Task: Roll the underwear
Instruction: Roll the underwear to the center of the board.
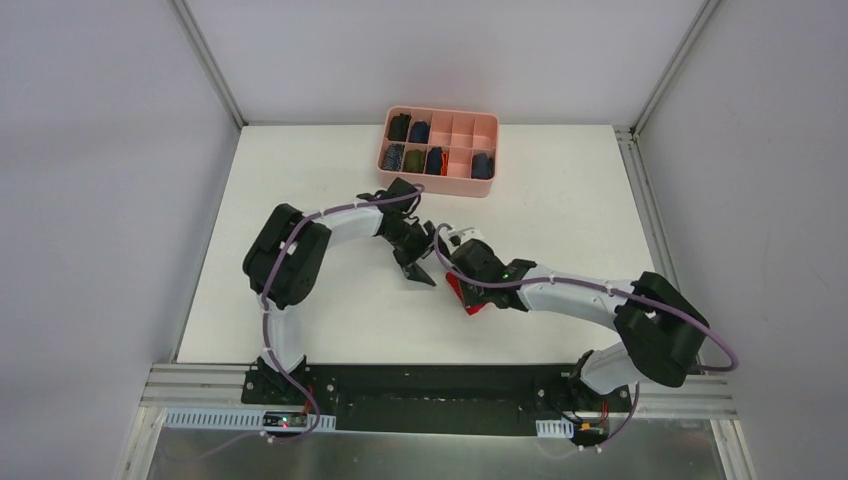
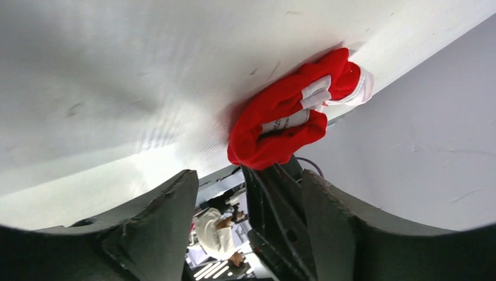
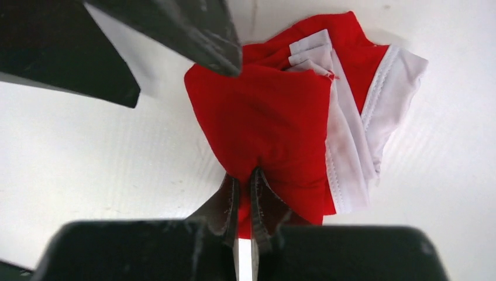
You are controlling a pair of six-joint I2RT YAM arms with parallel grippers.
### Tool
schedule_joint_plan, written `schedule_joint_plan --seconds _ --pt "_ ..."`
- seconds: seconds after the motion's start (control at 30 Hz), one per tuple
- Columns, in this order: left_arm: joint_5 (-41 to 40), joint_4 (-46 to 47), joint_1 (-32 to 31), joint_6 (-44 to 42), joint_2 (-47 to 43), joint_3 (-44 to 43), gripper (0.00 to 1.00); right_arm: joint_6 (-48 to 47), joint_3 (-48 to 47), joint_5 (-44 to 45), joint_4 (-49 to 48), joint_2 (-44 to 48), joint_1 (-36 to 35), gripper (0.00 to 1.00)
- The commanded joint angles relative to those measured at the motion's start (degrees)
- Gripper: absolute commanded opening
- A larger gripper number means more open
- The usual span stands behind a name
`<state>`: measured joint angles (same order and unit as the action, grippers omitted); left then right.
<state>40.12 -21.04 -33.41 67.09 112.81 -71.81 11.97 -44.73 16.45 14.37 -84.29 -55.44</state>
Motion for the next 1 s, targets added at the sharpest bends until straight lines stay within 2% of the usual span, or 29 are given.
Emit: schedule_joint_plan --seconds 0.0,0.3,0.43,0.57,0.7,0.97 --pt "-0.4 -2.3 2.4 -1.4 -6.2 3.1 0.69 -0.6 1.8 -19.6 -7.0 0.5 4.3 0.00" --pt "-1.4 -2.3 4.5 -0.9 -12.8 8.6 0.72 7.4 7.3 -40.1 -16.9 3.0 15.7 0.00" --pt "-0.8 -2.3 4.0 -1.7 -14.5 9.7 0.79 11.1 10.5 -48.7 -21.4 3.1 21.4 0.00" --pt "-0.1 -2.3 2.2 -2.9 -14.3 9.7 0.82 11.9 11.5 -56.4 -23.6 0.4 25.2 0.00" --pt "-0.4 -2.2 -0.7 -3.1 -12.2 8.5 0.85 12.9 12.6 -61.6 -26.2 -1.8 28.5 0.00" --pt "-3.0 0.4 -3.3 -1.5 -8.4 5.5 0.82 14.9 13.6 -68.9 -29.6 -4.4 32.6 0.00"
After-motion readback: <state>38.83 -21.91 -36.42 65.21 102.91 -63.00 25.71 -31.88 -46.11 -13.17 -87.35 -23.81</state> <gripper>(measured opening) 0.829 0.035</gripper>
